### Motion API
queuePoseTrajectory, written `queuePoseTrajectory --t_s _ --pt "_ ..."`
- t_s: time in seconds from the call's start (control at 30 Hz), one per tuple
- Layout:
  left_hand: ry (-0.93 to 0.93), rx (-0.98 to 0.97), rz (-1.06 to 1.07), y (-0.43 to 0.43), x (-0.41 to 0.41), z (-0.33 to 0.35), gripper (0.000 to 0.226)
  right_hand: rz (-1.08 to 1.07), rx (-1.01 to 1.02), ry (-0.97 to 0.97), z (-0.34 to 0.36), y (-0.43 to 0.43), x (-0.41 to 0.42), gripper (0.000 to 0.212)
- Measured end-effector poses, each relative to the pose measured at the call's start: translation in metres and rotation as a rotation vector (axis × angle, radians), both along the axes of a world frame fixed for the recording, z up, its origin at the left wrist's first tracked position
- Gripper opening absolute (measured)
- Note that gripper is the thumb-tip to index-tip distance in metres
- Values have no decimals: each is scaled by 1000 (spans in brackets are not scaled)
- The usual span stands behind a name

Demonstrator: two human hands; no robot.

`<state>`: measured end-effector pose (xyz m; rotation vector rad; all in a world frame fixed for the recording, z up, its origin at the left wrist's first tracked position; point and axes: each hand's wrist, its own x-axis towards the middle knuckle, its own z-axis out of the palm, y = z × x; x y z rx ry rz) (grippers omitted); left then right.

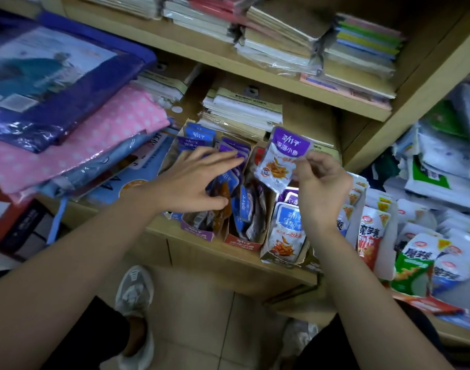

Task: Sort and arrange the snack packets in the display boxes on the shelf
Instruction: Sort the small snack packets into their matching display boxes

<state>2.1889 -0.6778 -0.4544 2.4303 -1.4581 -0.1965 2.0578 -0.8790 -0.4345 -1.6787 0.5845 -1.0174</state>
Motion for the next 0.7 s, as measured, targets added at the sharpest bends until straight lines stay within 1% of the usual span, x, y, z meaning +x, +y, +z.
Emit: queuePoseTrajectory --t_s 0.1,0.2,0.27,0.37,0.43,0.5,0.57,0.63,0.7 --pt "-66 -44 -21 -1 4 2 77 63 62 -71 5 5 11 10" --pt "-122 -185 -29 10 9 4 61 150 122 -87 5 14 18 12" --pt "-97 -275 -19 20 9 3 50 183 148 -110 4 20 21 15" --pt "-51 -321 -11 30 6 1 45 244 124 -133 2 26 30 19" --pt "-38 -332 -21 34 4 0 43 293 34 -59 -7 27 37 23" --pt "-25 -342 -22 37 3 -1 43 371 -82 143 -21 26 43 21" --pt "-12 -346 -15 37 2 0 44 445 -251 365 -32 24 44 13" --pt "-5 -348 -10 36 1 1 45 473 -359 444 -36 23 44 12" --pt "3 -349 0 34 2 1 46 491 -367 447 -31 20 40 18"
